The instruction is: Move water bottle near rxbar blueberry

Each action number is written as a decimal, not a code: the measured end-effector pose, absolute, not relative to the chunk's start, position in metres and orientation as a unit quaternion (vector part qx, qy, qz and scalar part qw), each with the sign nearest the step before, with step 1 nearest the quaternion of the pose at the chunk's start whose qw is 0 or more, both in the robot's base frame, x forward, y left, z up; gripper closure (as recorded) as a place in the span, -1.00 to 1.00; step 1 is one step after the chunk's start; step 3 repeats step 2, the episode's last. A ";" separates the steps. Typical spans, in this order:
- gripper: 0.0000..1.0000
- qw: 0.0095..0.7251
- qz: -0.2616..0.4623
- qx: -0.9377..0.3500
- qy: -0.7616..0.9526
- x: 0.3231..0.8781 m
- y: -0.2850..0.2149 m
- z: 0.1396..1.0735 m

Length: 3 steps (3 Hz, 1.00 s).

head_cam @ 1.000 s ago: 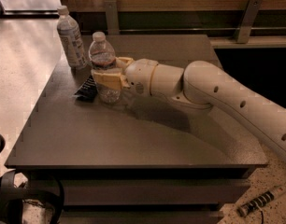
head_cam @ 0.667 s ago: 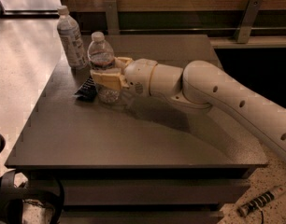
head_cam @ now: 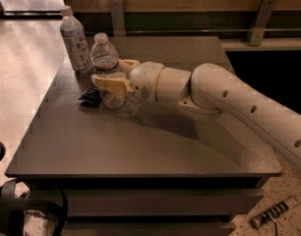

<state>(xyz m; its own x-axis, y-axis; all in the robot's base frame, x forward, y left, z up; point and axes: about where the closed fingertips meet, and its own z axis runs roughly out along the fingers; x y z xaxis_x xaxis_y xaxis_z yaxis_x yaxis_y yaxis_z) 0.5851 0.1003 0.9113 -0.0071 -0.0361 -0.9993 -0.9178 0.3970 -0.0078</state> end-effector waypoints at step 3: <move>-1.00 0.581 0.380 -0.399 0.599 0.584 0.103 0.912</move>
Offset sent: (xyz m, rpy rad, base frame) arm -0.0008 0.0020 0.0005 -0.0001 -0.0008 0.0034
